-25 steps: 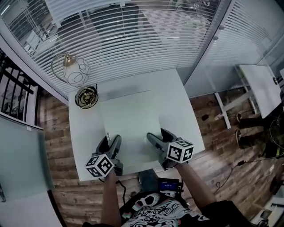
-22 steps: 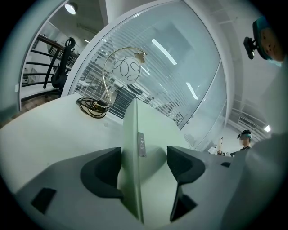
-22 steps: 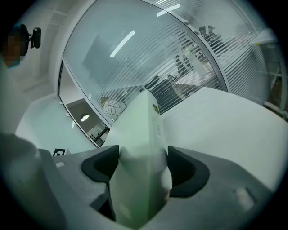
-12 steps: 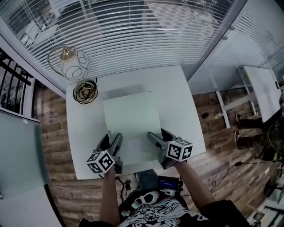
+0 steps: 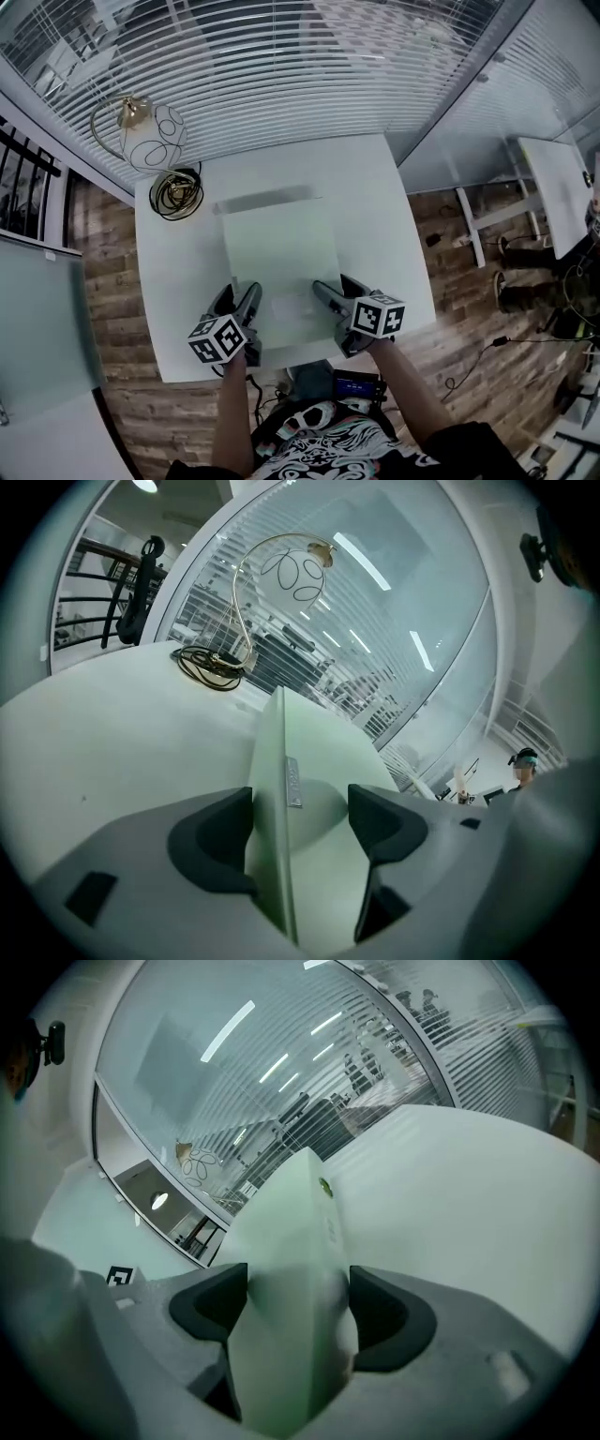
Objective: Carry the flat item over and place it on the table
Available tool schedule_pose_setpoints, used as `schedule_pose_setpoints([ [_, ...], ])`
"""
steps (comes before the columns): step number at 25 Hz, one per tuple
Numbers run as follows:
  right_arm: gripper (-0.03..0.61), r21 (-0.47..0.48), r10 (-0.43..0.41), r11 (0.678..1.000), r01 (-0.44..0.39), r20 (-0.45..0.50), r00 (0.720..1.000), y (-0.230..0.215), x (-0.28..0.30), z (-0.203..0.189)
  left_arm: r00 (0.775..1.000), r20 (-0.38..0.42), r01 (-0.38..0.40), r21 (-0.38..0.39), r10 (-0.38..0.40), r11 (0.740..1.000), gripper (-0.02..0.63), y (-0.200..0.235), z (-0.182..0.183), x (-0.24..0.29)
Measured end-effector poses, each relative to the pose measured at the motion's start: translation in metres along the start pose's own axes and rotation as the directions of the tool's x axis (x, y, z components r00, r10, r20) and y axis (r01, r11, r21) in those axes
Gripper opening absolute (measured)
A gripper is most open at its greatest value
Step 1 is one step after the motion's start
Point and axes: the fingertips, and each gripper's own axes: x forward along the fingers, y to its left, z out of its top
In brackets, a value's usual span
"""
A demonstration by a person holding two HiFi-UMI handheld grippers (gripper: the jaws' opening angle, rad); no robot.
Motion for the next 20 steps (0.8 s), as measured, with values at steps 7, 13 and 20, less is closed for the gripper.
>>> schedule_pose_setpoints([
  [7,0.327,0.043,-0.030,0.999,0.032,-0.051,0.998,-0.014,0.006,-0.008,0.996,-0.072,-0.052,-0.003,0.051,0.999,0.318,0.007,-0.011,0.010],
  [13,0.327,0.046,-0.037,0.998,0.041,-0.077,0.996,-0.020,0.009,-0.008,0.993,-0.092,-0.078,0.012,0.079,0.997,0.318,0.009,-0.012,0.015],
  [20,0.326,0.029,-0.037,0.999,0.039,-0.061,0.997,-0.018,0.009,-0.007,0.992,-0.091,-0.090,0.033,0.092,0.995,0.318,0.009,-0.010,0.014],
])
